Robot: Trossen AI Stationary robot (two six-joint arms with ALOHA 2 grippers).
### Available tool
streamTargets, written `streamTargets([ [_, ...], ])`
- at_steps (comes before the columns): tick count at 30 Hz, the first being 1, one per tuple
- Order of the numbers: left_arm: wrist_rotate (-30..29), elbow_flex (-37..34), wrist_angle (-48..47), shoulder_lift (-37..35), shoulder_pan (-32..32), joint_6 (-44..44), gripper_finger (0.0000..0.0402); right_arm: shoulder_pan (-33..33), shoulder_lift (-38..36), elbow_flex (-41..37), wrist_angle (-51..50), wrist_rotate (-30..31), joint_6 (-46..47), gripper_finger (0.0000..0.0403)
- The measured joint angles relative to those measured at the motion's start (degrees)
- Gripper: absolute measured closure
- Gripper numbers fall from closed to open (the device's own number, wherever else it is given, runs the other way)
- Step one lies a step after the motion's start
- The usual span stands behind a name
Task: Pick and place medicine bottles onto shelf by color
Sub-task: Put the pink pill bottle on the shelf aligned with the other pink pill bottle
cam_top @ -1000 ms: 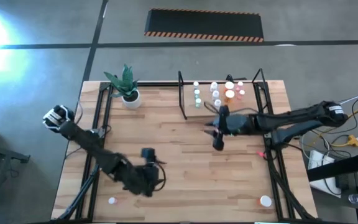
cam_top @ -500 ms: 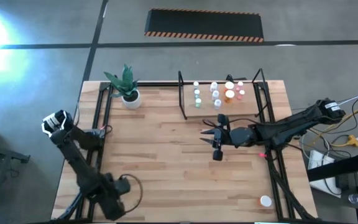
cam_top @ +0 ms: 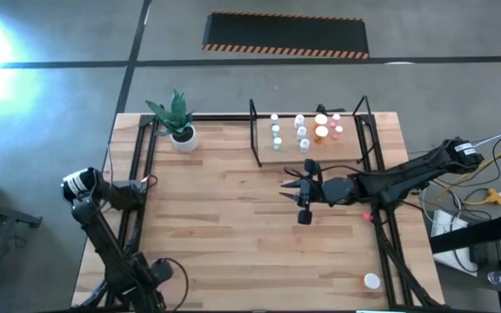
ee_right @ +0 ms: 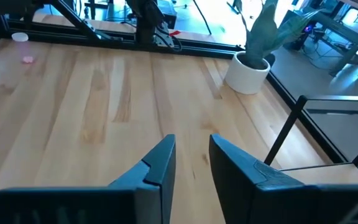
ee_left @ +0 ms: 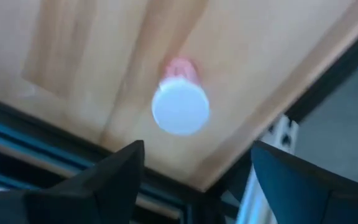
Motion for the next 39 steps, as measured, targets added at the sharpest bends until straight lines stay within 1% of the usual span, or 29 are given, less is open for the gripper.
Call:
streamTargets([
  [3,-1.8,-1.2,0.2,0.1,0.0,0.3,0.0146,0.0,0.0,0.0,-0.2,0.0,0.4,0.0312],
  [9,-2.6,-3.3,0.2,0.0,0.0,0.8,0.0194,0.0,0.0,0.0,-0.5,0.0,0.6,0.0321],
  [14,-6.5,-3.1,0.3,-0.1,0.0,0.8,0.0223,0.0,0.0,0.0,-0.5,0.0,0.6,0.0323],
  [21,-6.7,-3.1,0.3,-0.1,0.0,0.8,0.0252,0.0,0.0,0.0,-0.7,0.0,1.2,0.0316],
  [26,-6.7,-3.1,0.3,-0.1,0.0,0.8,0.0282,0.0,0.0,0.0,-1.4,0.0,1.2,0.0324],
  [30,-6.6,-3.1,0.3,-0.1,0.4,0.8,0.0304,0.0,-0.1,0.0,-4.7,0.0,3.0,0.033],
  [34,-6.7,-1.9,0.3,-0.1,2.7,3.7,0.0309,0.4,-0.2,0.0,-10.7,-0.1,6.6,0.0328],
  [37,-7.1,-0.8,0.2,-0.2,6.5,9.0,0.0308,1.7,-0.2,0.0,-15.5,-0.1,9.6,0.0325],
  [39,-8.0,0.0,0.3,-0.2,10.0,14.1,0.0308,2.9,-0.2,0.0,-18.8,-0.1,12.0,0.0323],
])
